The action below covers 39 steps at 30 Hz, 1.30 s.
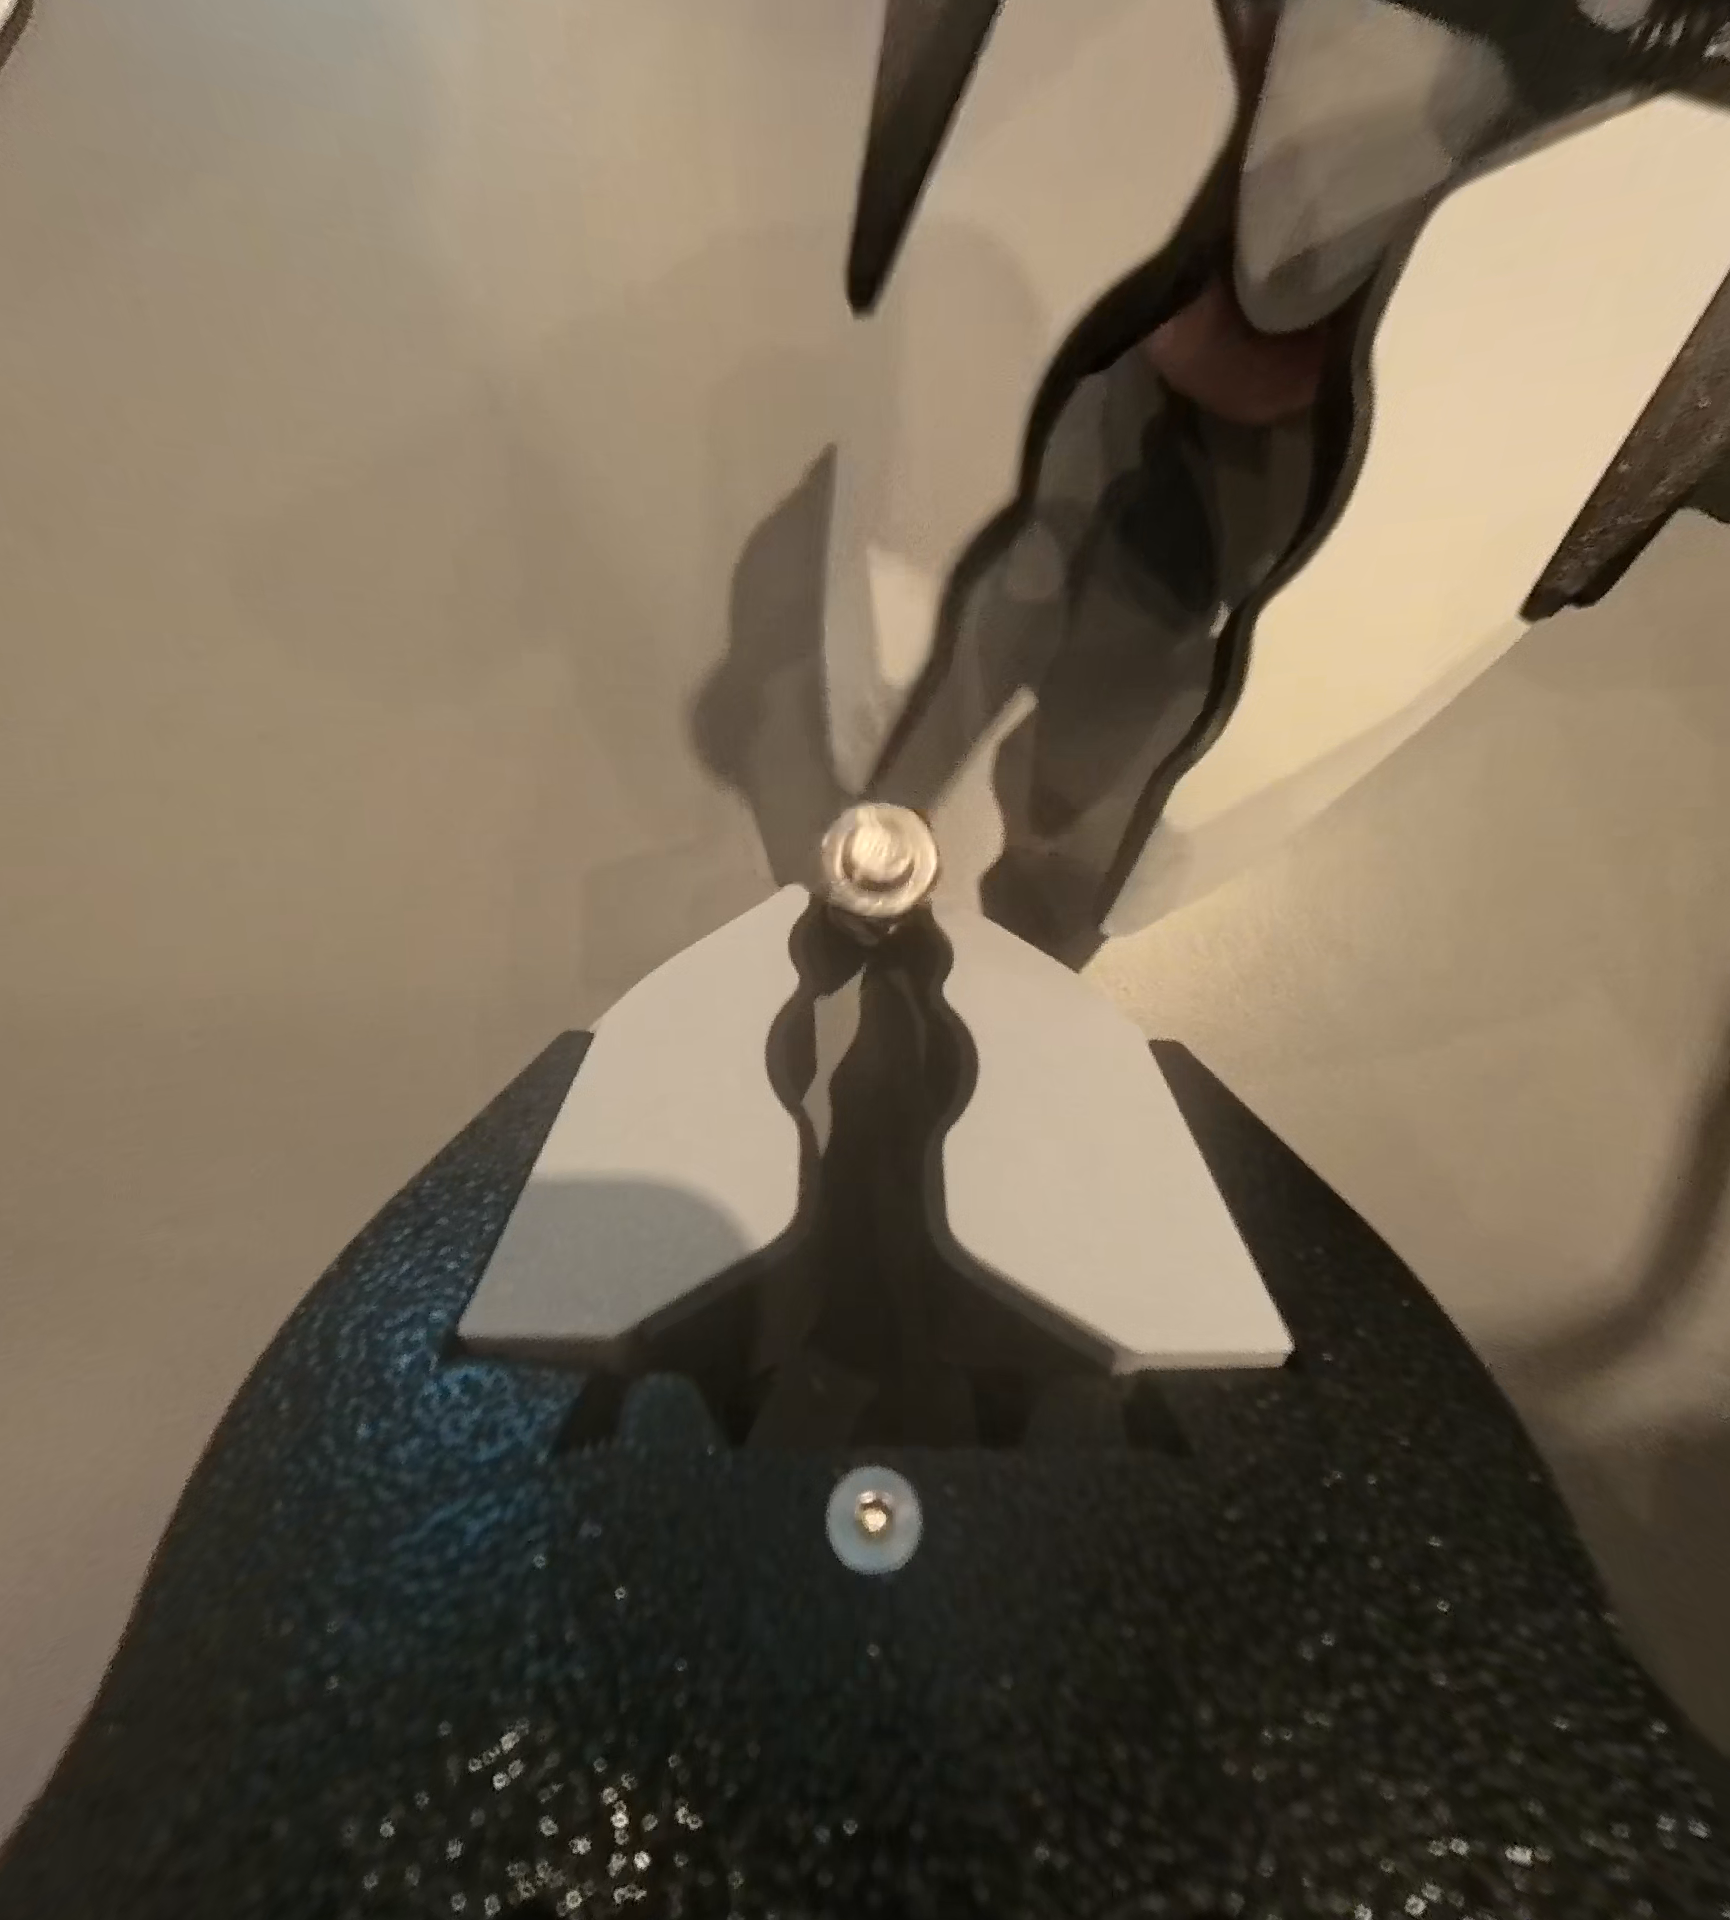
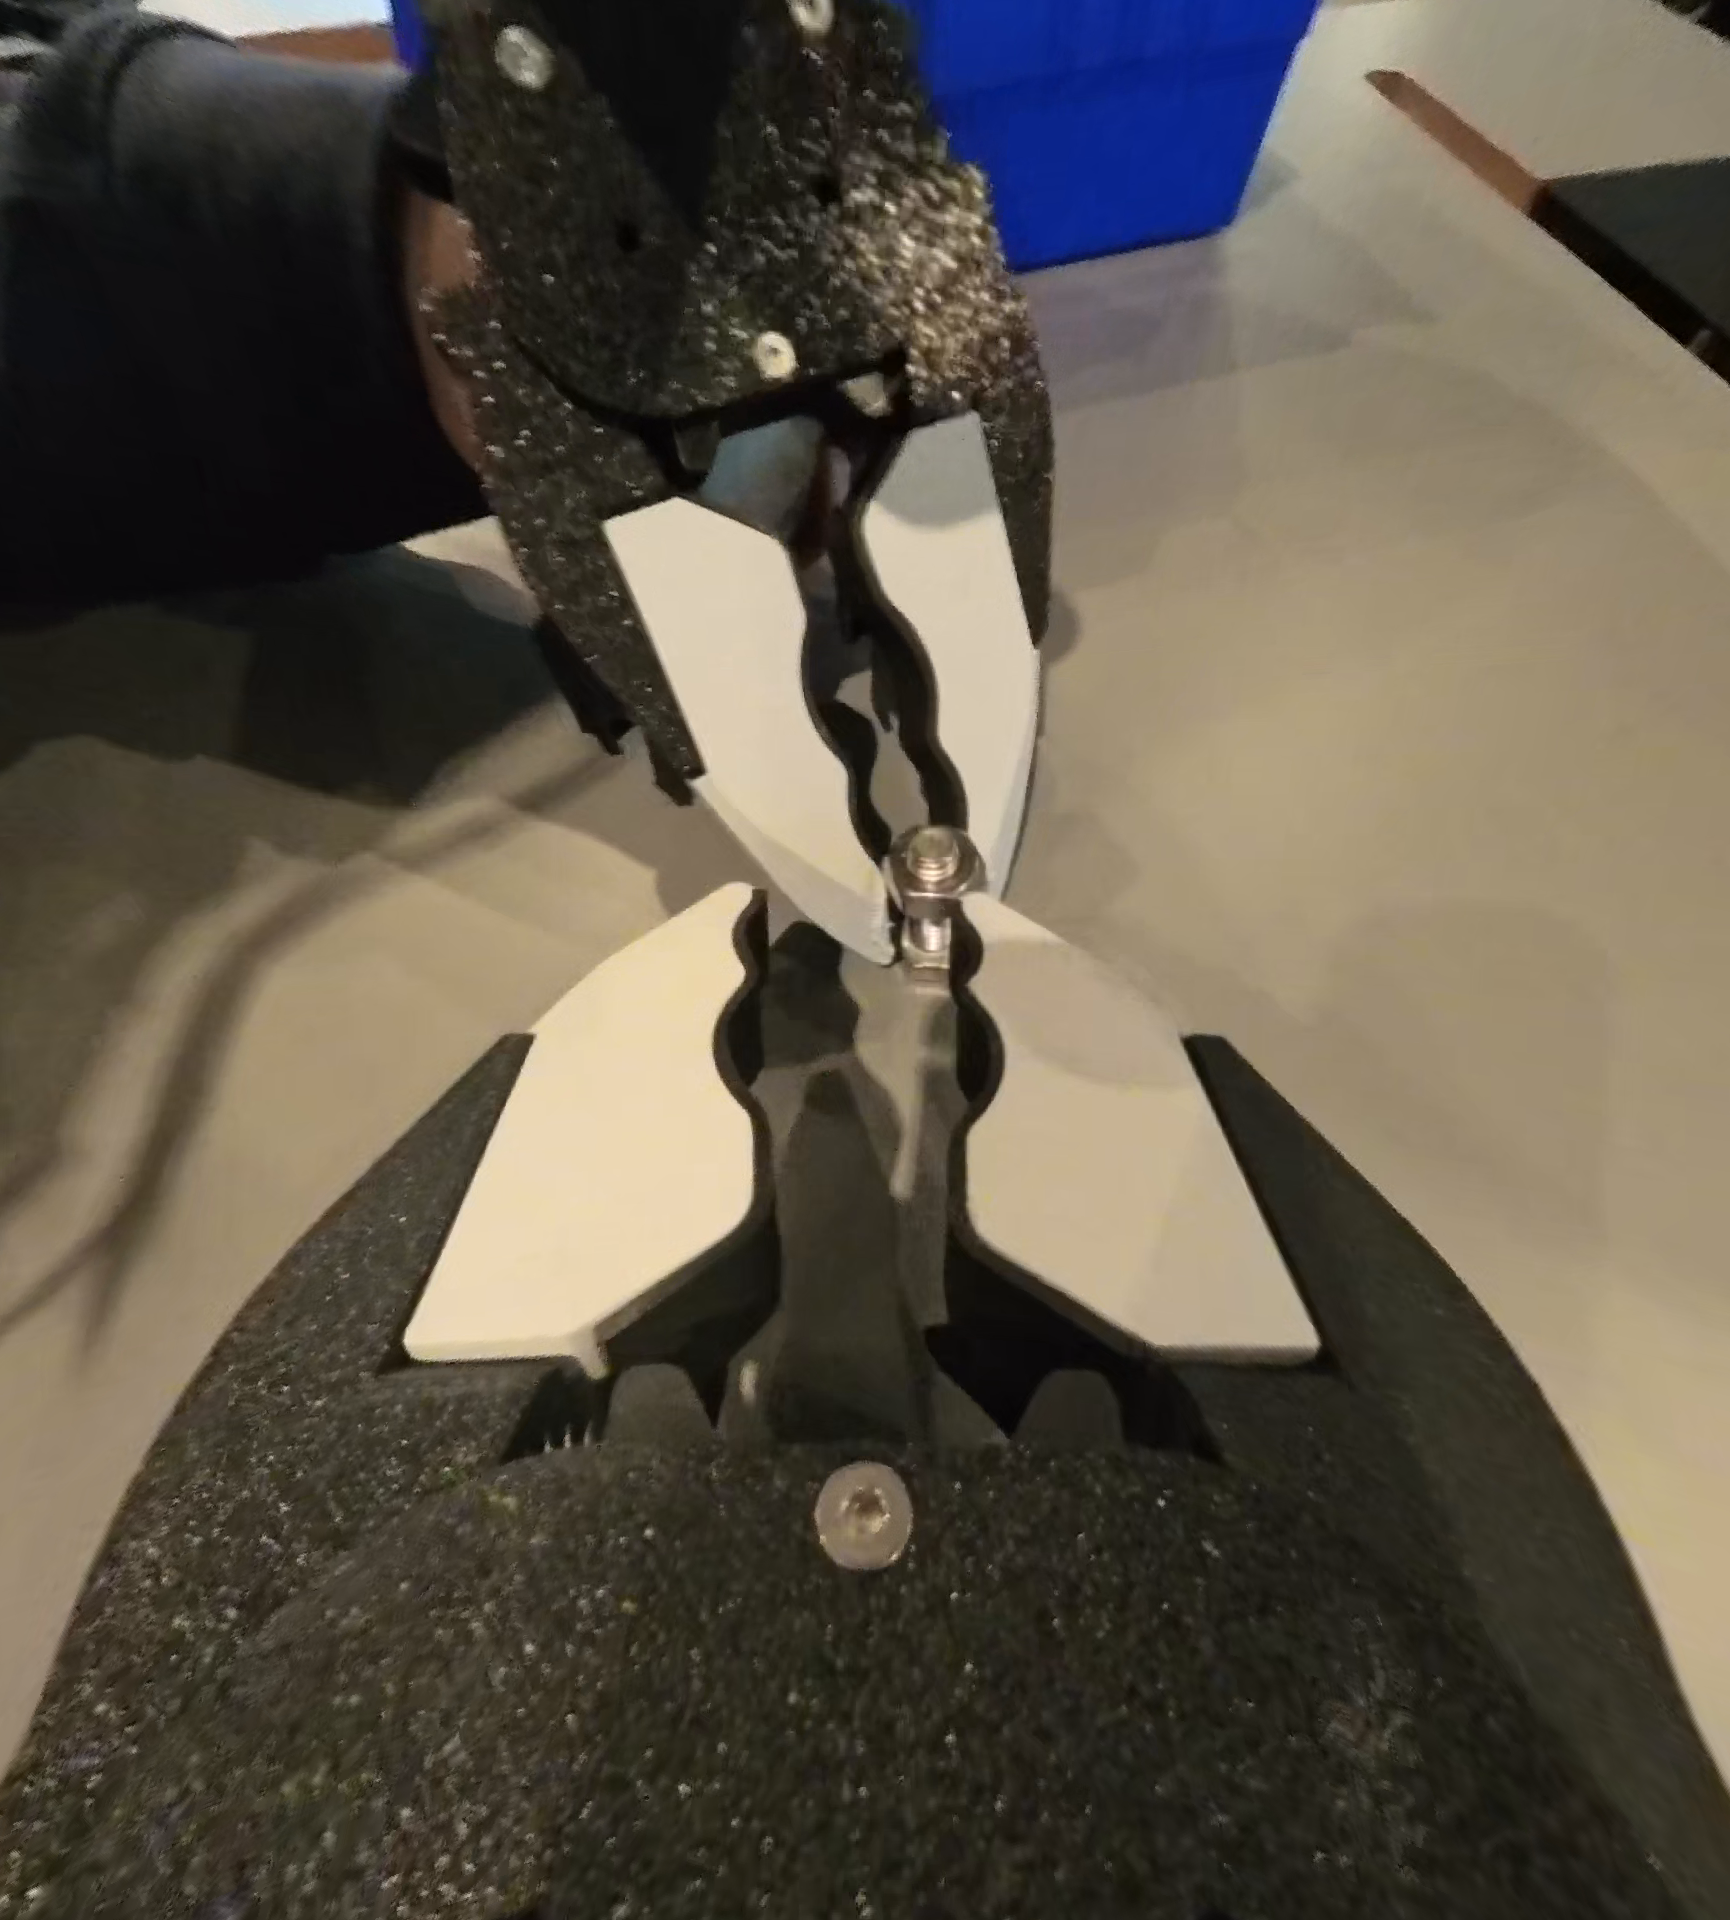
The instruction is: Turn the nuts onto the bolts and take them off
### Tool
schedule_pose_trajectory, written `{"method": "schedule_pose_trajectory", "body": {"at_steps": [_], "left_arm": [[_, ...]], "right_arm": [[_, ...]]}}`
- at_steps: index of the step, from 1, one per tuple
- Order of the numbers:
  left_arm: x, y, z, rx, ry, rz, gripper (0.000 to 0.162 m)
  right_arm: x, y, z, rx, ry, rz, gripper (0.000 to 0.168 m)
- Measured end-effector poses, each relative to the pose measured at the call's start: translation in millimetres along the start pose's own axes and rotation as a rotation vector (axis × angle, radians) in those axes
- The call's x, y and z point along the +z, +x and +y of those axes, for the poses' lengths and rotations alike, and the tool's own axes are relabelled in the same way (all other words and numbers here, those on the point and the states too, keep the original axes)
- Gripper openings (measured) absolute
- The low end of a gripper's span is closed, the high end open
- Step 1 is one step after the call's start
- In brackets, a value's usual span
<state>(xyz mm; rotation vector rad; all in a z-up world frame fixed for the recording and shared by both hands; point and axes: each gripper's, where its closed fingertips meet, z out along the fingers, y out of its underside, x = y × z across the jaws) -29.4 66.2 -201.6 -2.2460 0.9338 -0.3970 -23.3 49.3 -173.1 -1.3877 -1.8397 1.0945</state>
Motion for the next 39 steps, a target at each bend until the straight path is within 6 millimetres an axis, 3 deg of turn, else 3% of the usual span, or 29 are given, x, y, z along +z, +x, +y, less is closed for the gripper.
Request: {"method": "schedule_pose_trajectory", "body": {"at_steps": [2,8,10,14,19,21,26,29,33,36,39], "left_arm": [[0.0,-0.1,-0.1,-0.004,0.005,0.003,0.016],[-0.3,2.3,-0.7,-0.007,0.025,0.028,0.015],[-0.7,7.2,-0.8,0.003,0.033,0.051,0.026],[-6.3,15.5,2.4,-0.035,0.06,0.075,0.061],[-18.0,15.4,13.5,-0.058,0.091,0.047,0.073],[-21.4,16.3,15.8,-0.063,0.109,0.041,0.074],[-25.3,14.8,14.7,-0.085,0.147,0.026,0.084],[-30.4,16.9,3.7,-0.092,0.224,0.032,0.085],[-38.0,17.1,-10.7,-0.096,0.337,0.018,0.084],[-41.7,13.8,-16.7,-0.094,0.389,-0.016,0.084],[-45.0,11.1,-23.9,-0.081,0.441,-0.051,0.084]], "right_arm": [[-4.8,-13.0,-2.5,-0.001,0.03,-0.104,0.003],[-7.5,6.7,-6.3,0.067,0.066,0.009,0.035],[-4.3,10.6,-2.6,0.073,0.033,0.038,0.041],[3.7,12.7,2.0,0.025,-0.027,0.081,0.041],[13.0,13.8,2.8,-0.005,-0.067,0.1,0.038],[14.7,14.1,2.7,-0.009,-0.073,0.1,0.021],[6.0,18.7,-11.1,-0.023,0.002,0.179,0.018],[-28.8,21.1,-32.3,-0.046,0.045,0.306,0.018],[-116.1,8.8,-52.3,-0.071,0.095,0.556,0.018],[-207.8,3.5,-38.6,-0.068,0.054,0.814,0.018],[-294.8,8.7,-2.1,0.026,0.013,0.993,0.018]]}}
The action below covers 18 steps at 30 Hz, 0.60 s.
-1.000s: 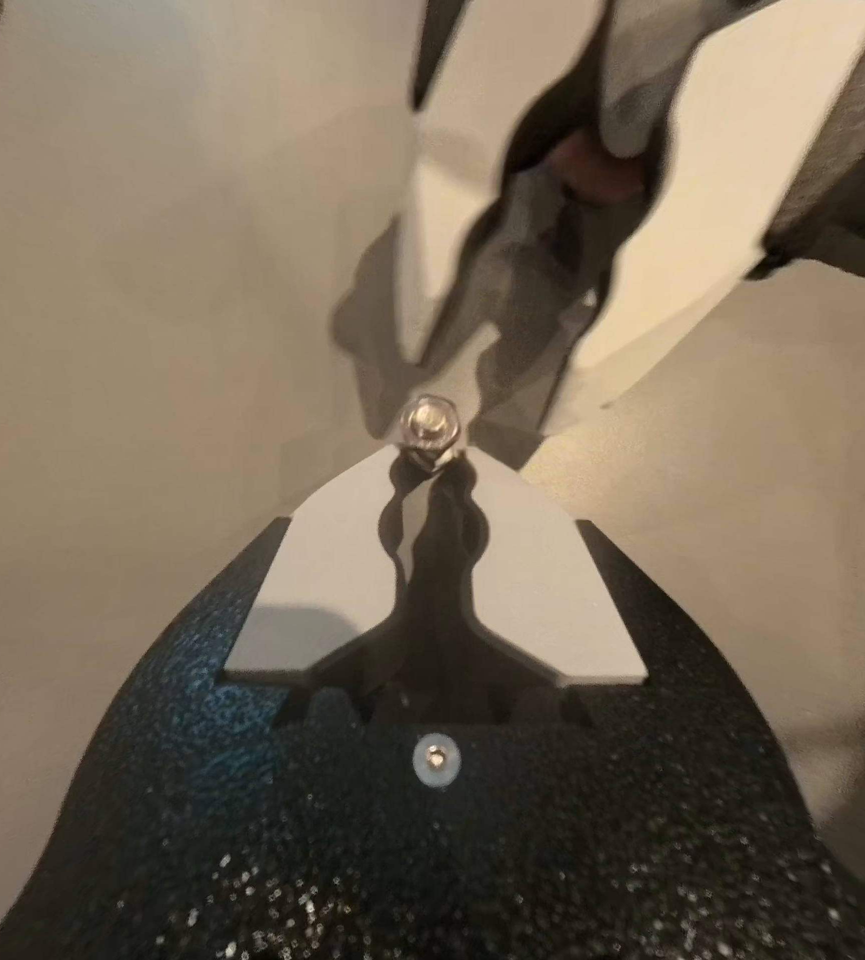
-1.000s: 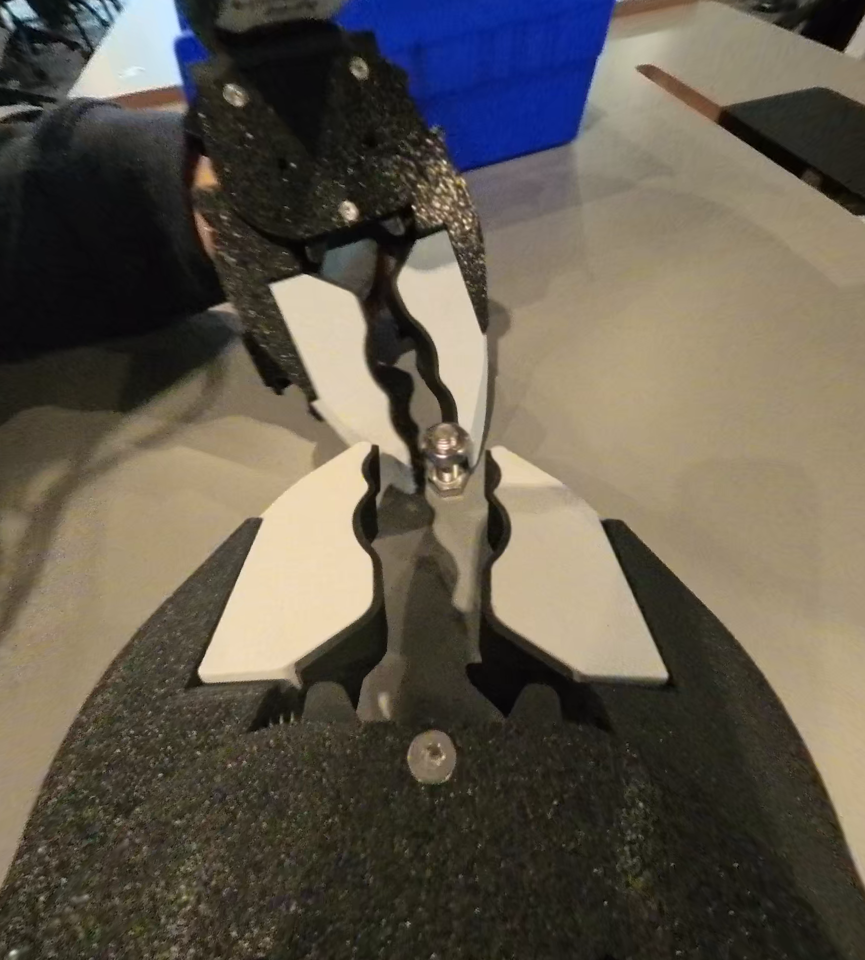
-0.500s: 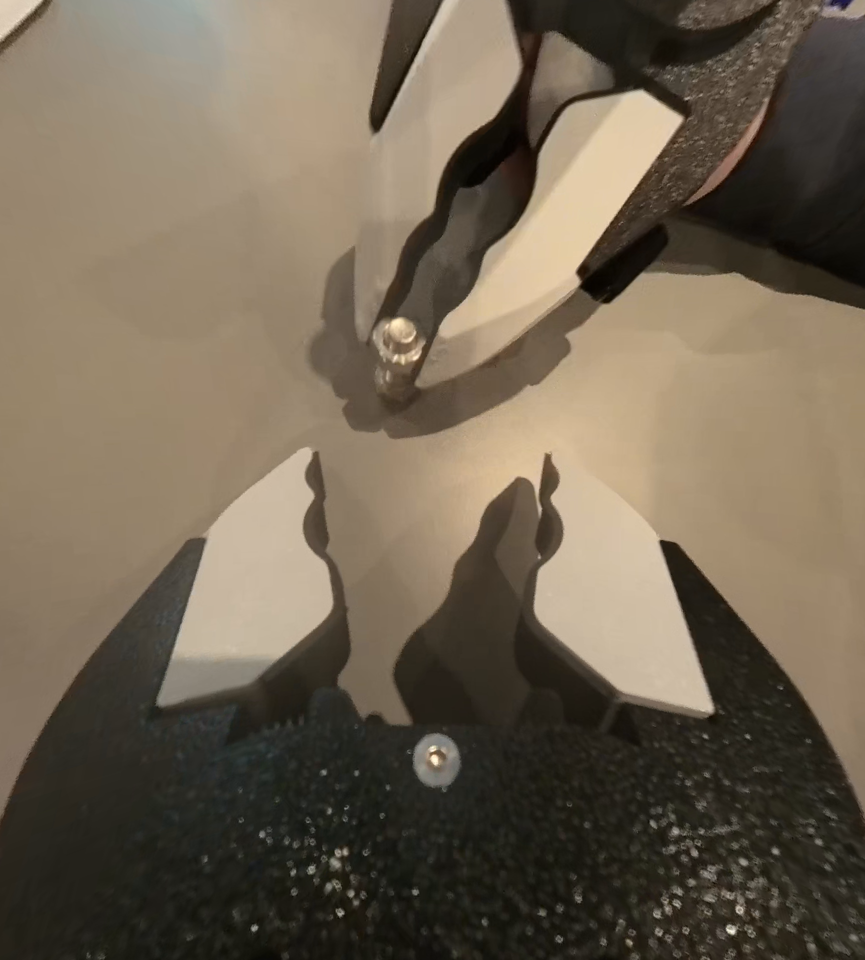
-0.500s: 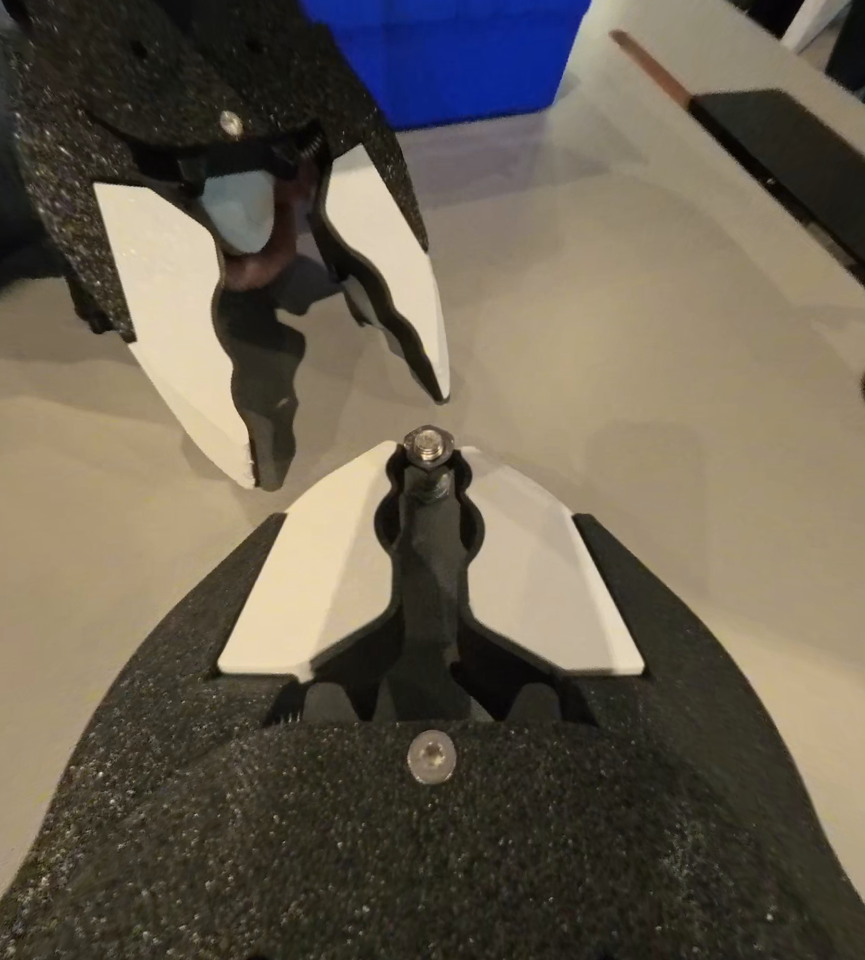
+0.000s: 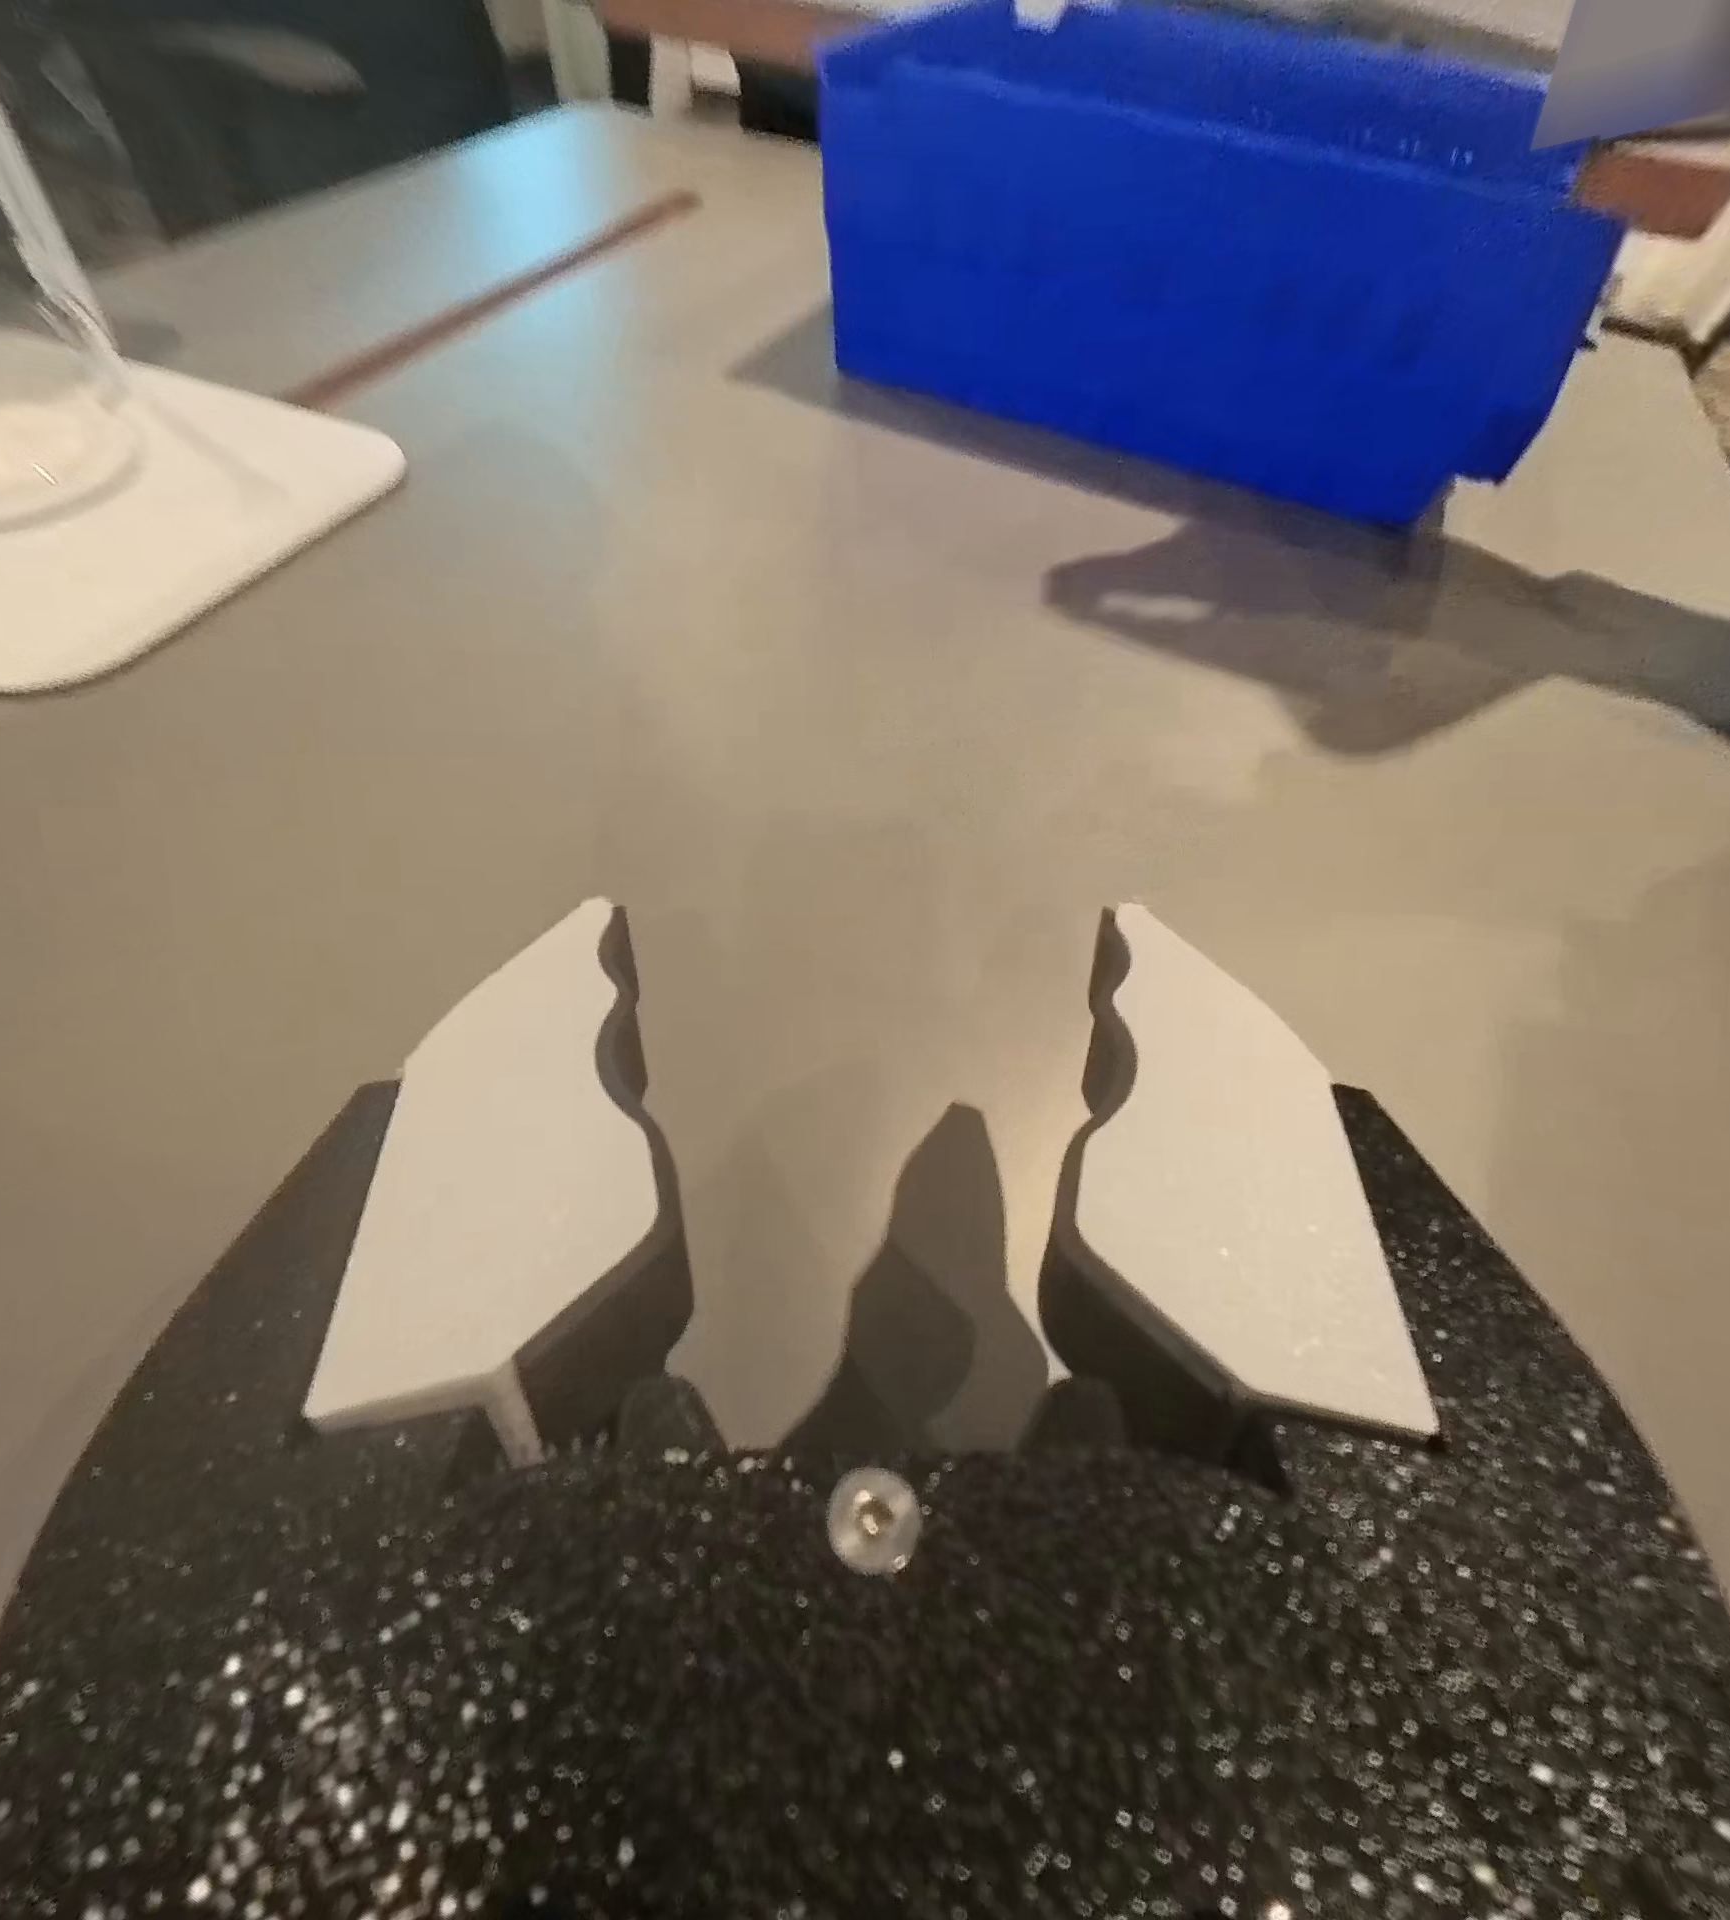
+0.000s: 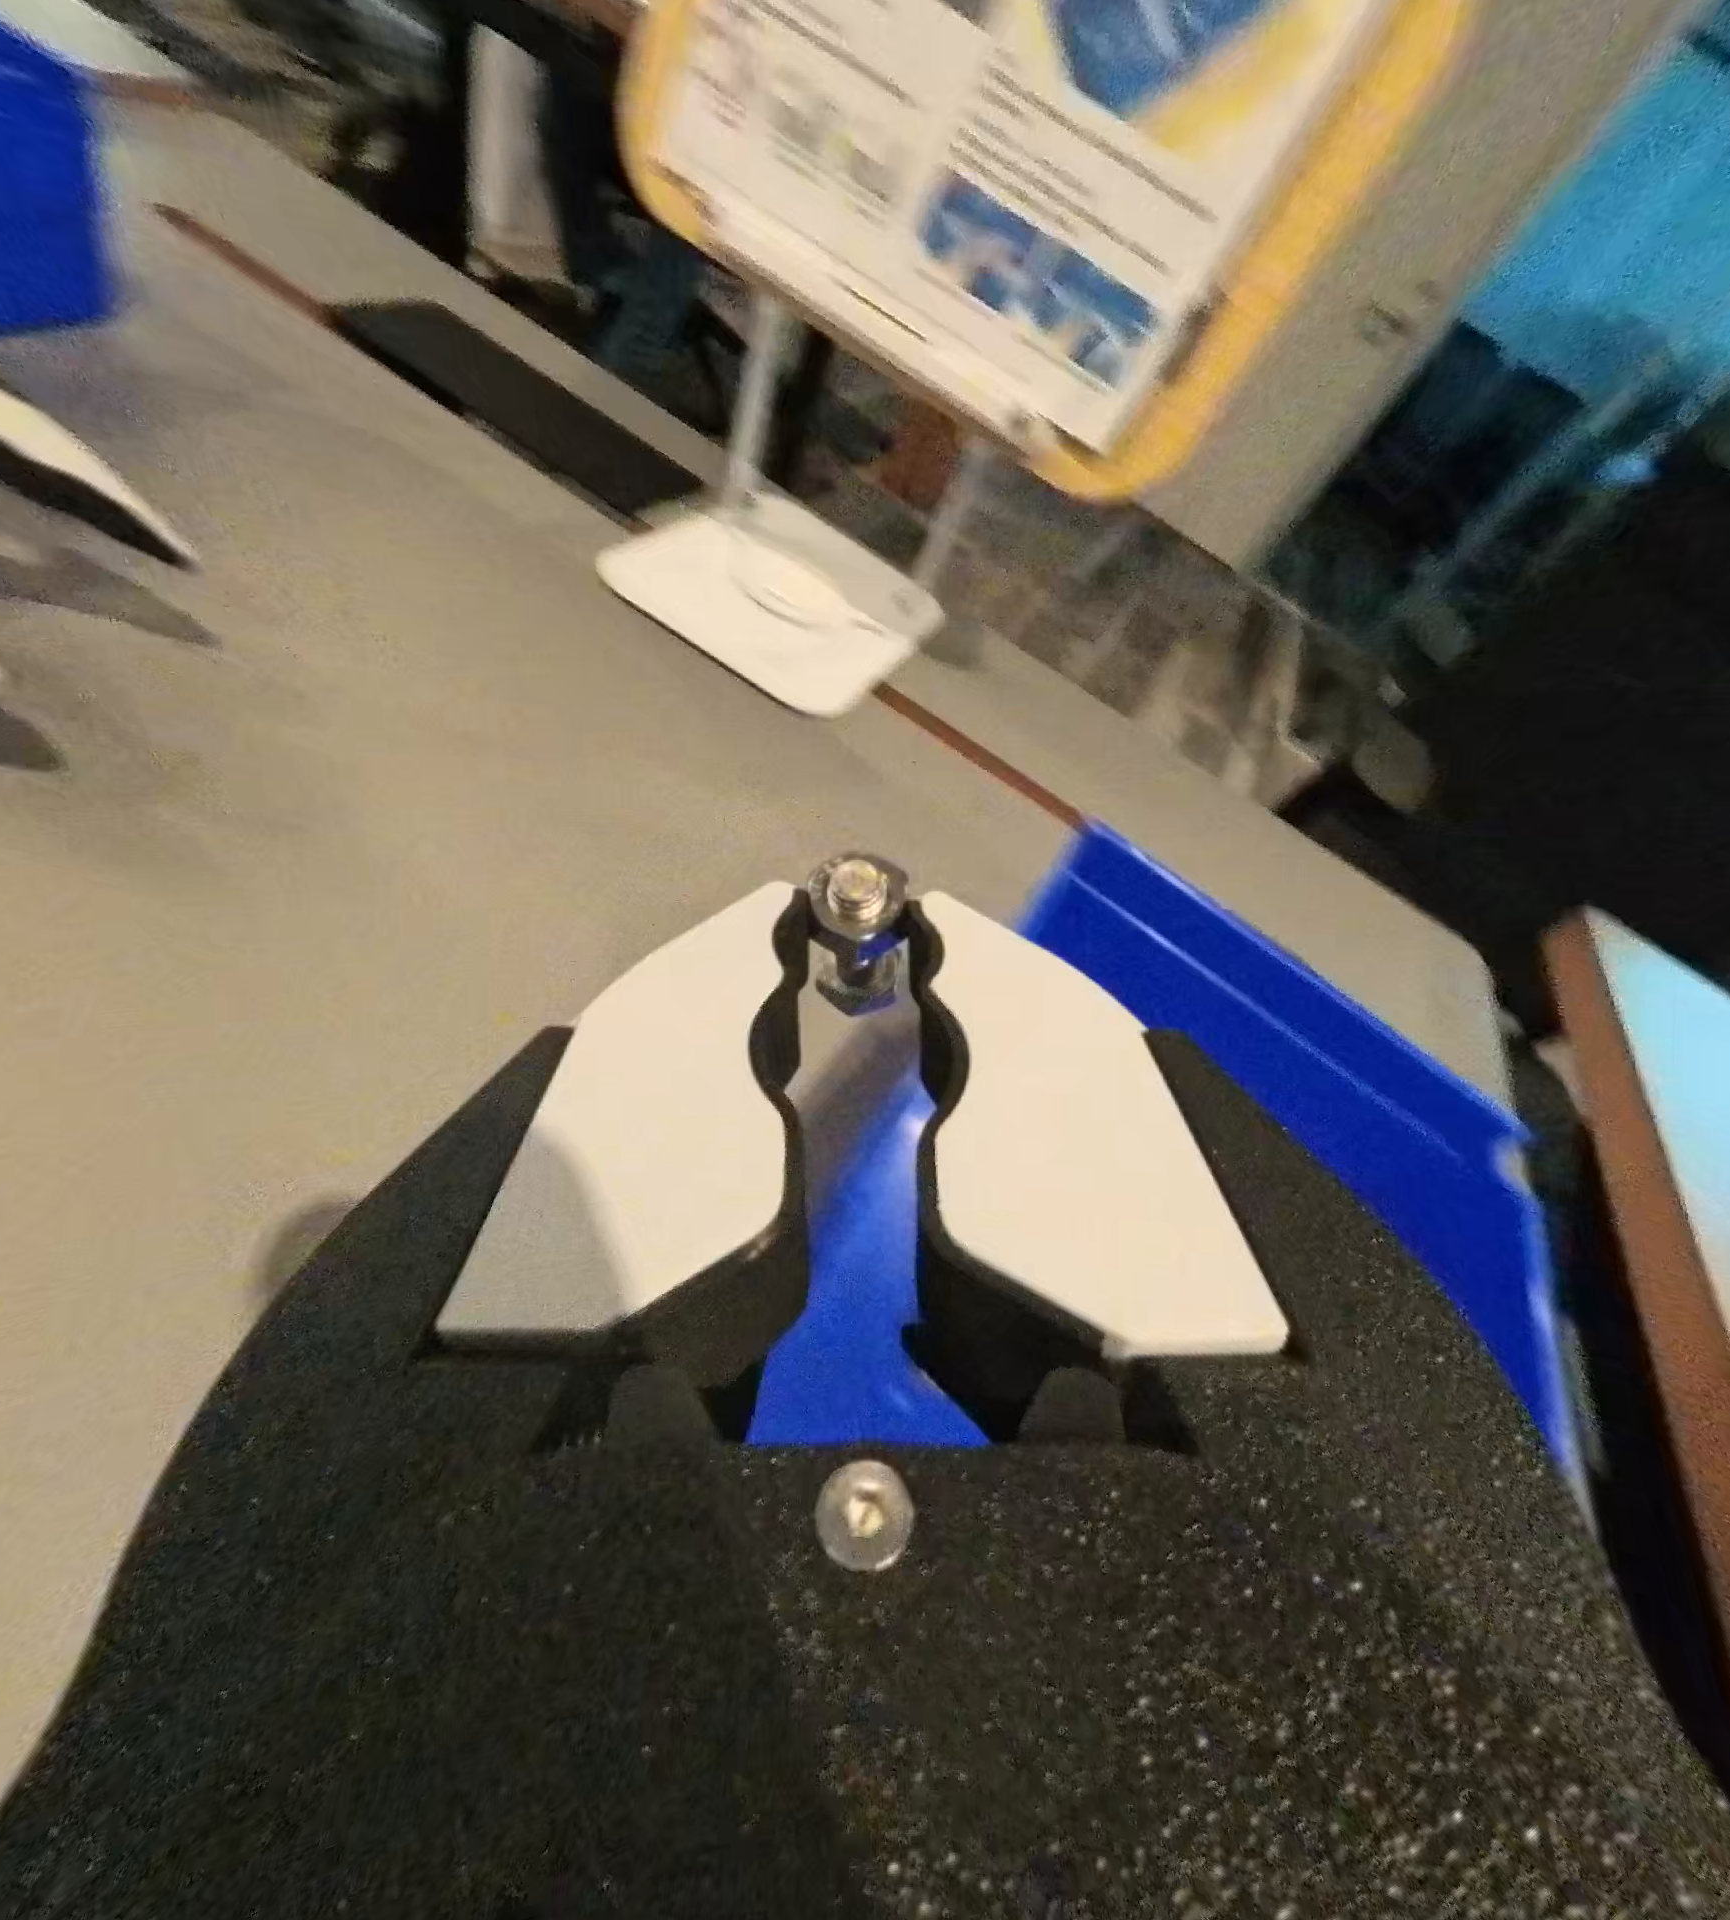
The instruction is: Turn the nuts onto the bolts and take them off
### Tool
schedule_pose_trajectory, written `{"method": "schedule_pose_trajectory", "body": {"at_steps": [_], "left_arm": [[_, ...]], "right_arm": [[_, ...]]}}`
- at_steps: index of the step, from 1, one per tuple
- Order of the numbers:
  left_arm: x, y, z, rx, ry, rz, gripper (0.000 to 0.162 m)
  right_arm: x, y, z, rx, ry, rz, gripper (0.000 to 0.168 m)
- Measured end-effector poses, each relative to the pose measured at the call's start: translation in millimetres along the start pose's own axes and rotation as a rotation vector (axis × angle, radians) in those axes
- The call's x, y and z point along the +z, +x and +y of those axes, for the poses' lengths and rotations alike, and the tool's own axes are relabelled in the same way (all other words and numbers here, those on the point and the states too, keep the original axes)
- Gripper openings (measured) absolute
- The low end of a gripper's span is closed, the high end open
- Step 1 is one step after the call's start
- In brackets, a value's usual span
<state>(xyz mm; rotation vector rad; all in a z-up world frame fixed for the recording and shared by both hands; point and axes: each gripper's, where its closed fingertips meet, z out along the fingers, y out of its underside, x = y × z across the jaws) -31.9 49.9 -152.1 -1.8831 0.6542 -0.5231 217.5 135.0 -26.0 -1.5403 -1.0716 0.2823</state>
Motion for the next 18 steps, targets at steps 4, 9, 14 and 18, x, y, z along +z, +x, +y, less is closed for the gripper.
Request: {"method": "schedule_pose_trajectory", "body": {"at_steps": [4,9,14,18], "left_arm": [[-0.1,-12.5,-12.0,0.038,0.094,-0.119,0.087],[-20.6,-29.6,-38.2,0.135,0.313,-0.373,0.086],[-24.7,-26.3,-42.9,0.272,0.346,-0.48,0.089],[-25.0,-25.3,-44.7,0.329,0.349,-0.515,0.089]], "right_arm": [[-1.1,69.5,59.3,0.116,-0.086,0.013,0.018],[55.7,104.3,110.7,0.089,-0.185,-0.111,0.018],[100.6,97.1,148.0,0.088,-0.302,-0.294,0.018],[113.4,86.2,164.6,0.075,-0.358,-0.377,0.018]]}}
